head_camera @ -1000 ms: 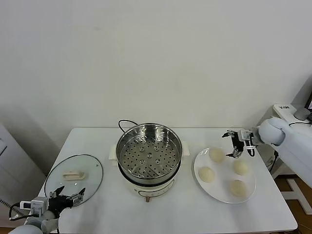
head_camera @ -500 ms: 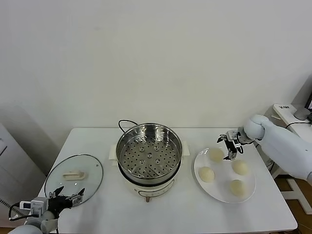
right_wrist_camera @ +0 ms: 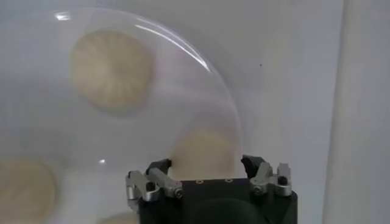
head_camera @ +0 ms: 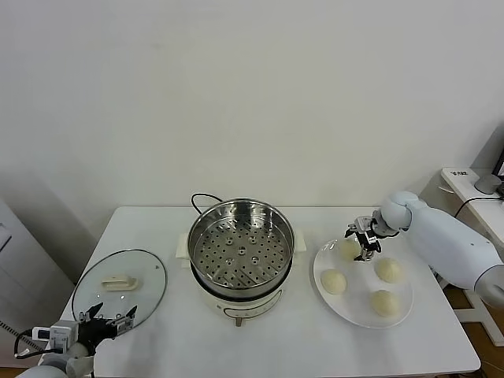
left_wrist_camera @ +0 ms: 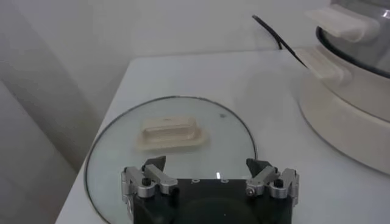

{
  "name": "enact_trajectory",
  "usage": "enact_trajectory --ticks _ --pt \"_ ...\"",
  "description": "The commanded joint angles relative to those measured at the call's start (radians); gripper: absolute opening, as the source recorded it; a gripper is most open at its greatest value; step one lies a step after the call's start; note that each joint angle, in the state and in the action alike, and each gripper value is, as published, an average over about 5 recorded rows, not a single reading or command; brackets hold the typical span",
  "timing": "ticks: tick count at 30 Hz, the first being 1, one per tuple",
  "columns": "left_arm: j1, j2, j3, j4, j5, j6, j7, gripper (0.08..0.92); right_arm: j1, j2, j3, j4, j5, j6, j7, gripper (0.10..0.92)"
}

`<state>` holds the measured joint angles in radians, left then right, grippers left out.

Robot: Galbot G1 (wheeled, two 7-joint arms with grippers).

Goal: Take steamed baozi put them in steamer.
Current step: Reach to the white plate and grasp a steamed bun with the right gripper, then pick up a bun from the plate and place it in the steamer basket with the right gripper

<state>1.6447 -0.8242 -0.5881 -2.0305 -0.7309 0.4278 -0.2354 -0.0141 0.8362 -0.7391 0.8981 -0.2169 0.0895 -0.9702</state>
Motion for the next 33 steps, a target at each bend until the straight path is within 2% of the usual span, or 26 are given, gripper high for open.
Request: enact_trajectory --ticks 1,8,14,20,25,33 --pt "0.0 0.001 -0.001 0.002 0.001 -0.001 0.0 0.823 -0.016 0.015 0.021 -0.016 -0.028 0.004 -0.002 0.642" --pt "0.002 0.0 -0.002 -0.002 0.002 0.0 -0.002 0.823 -0.013 0.007 0.036 -0.002 -0.029 0.012 -0.004 0.522" --pt "0.002 -0.005 -0.002 -0.007 0.004 0.004 -0.006 0.823 0.072 -0.041 -0.039 0.078 0.021 0.013 -0.02 0.509" --pt "0.005 -0.001 -0.002 -0.011 0.007 0.006 -0.007 0.823 0.358 -0.088 -0.227 0.183 0.186 0.108 -0.065 0.479" --pt "0.001 -0.004 0.002 -0.015 0.008 0.006 -0.008 0.823 0.57 -0.038 -0.361 0.224 0.3 0.185 -0.096 0.451" --pt "0.004 -0.002 0.004 -0.017 0.009 0.003 -0.007 0.823 0.703 0.117 -0.394 0.215 0.32 0.319 -0.128 0.45"
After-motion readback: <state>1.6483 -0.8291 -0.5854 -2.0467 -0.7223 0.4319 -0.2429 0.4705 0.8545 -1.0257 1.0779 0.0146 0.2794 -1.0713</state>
